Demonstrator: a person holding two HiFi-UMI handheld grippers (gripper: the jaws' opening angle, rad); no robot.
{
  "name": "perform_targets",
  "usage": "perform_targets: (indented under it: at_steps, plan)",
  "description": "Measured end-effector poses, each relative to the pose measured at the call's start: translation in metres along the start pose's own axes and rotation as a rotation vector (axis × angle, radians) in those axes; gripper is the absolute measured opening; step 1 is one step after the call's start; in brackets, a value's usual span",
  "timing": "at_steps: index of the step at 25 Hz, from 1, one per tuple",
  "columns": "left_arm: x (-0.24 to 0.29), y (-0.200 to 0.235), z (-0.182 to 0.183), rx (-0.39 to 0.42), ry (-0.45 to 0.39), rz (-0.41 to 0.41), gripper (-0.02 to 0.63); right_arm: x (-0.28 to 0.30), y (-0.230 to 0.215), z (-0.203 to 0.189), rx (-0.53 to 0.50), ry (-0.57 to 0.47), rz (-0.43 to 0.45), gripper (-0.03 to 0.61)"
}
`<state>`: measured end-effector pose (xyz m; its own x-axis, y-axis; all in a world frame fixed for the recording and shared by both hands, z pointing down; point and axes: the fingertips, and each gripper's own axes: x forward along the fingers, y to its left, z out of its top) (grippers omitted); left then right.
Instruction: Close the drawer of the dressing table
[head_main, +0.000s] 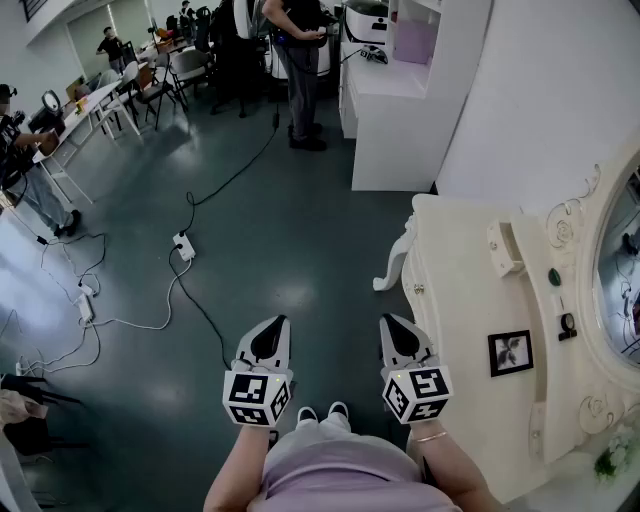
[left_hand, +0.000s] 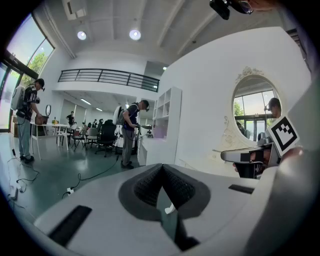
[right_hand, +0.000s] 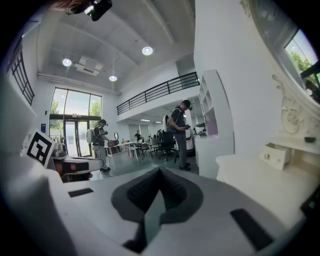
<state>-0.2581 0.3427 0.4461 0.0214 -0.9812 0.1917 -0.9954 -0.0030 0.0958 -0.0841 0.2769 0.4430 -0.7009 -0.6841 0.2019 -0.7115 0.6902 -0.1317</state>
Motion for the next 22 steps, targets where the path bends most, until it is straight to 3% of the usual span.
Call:
perform_targets:
  at_steps: [11, 22]
  plan:
    - [0.007, -0.015, 0.005, 0.008, 0.005, -0.013, 0.000, -0.006, -0.013, 0.002, 0.019, -0.015, -0.001, 0.007]
    - [0.023, -0.023, 0.002, 0.020, 0.024, -0.012, 0.000, 0.005, -0.039, -0.003, 0.019, 0.024, -0.020, 0.178]
